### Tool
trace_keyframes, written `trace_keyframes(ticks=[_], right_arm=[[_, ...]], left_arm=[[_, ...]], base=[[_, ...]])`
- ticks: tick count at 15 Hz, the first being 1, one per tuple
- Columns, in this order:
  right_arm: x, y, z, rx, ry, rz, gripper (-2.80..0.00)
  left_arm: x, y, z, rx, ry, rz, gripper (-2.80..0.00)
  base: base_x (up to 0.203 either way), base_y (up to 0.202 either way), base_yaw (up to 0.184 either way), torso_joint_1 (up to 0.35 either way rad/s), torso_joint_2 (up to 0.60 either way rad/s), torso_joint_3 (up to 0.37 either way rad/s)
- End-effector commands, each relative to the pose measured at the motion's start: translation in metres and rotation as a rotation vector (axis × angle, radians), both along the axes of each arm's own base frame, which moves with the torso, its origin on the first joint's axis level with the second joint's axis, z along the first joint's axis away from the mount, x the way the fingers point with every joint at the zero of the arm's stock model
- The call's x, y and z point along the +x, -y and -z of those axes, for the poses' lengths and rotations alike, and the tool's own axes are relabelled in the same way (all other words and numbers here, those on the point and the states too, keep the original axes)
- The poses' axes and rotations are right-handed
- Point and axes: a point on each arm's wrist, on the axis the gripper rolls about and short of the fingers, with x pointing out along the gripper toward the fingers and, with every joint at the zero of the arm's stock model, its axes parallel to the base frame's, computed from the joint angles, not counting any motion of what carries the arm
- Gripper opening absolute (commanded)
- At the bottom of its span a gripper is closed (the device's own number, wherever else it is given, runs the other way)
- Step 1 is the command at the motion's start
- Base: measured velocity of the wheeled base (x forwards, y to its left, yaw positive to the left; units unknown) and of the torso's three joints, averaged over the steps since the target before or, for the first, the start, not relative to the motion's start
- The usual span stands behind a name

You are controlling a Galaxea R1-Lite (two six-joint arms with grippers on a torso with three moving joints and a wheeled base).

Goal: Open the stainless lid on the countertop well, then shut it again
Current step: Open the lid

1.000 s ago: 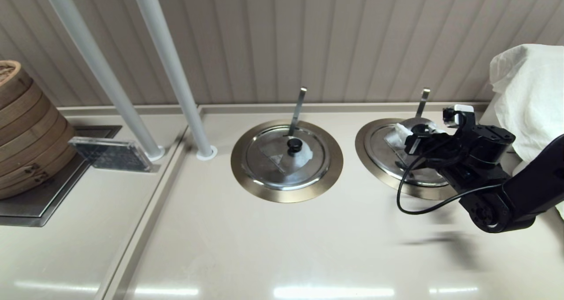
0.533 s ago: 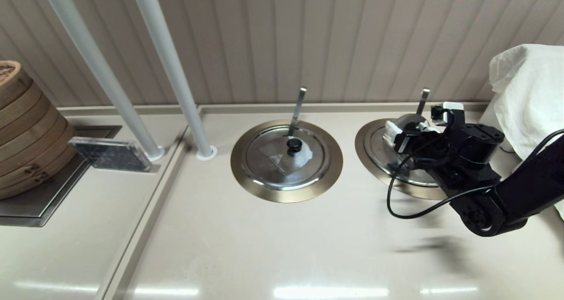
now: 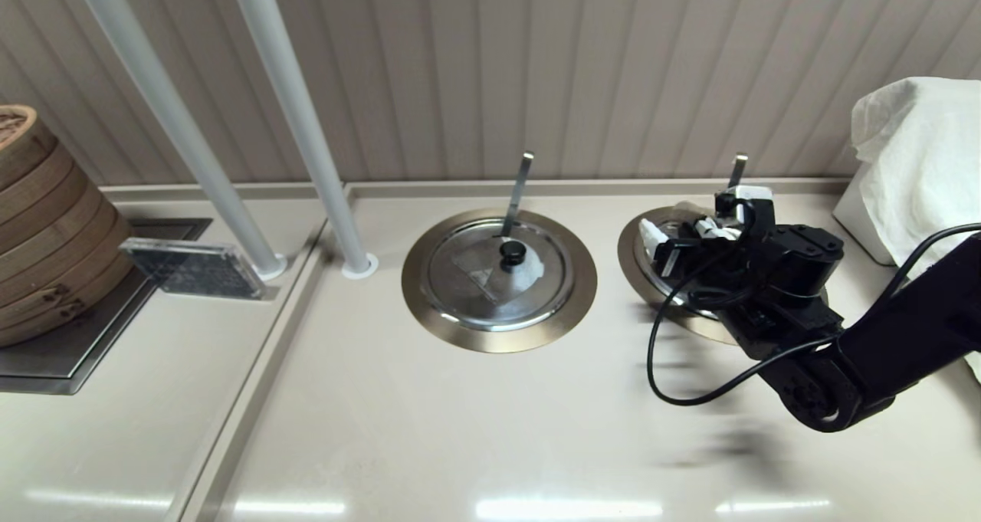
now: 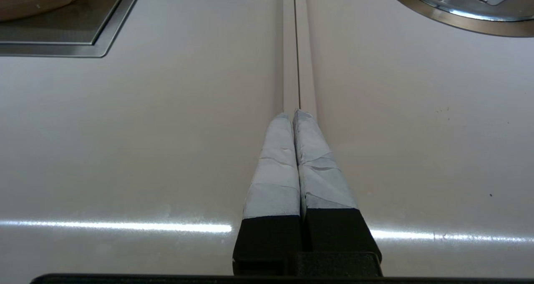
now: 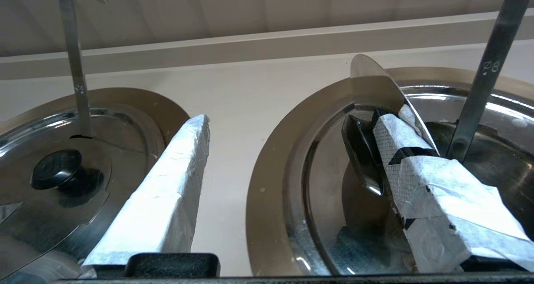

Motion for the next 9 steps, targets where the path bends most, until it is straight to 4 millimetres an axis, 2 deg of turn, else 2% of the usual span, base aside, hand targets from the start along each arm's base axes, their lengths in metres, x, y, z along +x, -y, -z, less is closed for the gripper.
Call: trace_keyframes(ticks=[1,4,9], right_arm=[[-0.007,-0.008,0.001,0.003,0.004,-0.020,0.00],[-0.022,-0.014,-0.007,0.009,0.026,-0.048,0.00],[-0.063,-0.024,-0.021,0.015,0.020,-0.113,0.00]], left_arm=[[0.000,0.000,0.000,-0.001,0.000,-0.001,-2.80],[0.000,0.000,0.000,-0.001,0.000,-0.001,-2.80],[0.000,0.000,0.000,-0.001,0.000,-0.001,-2.80]], base=[[0.000,0.000,0.000,0.000,0.00,0.000],[0.000,0.000,0.000,0.000,0.00,0.000],[0.000,0.000,0.000,0.000,0.00,0.000]])
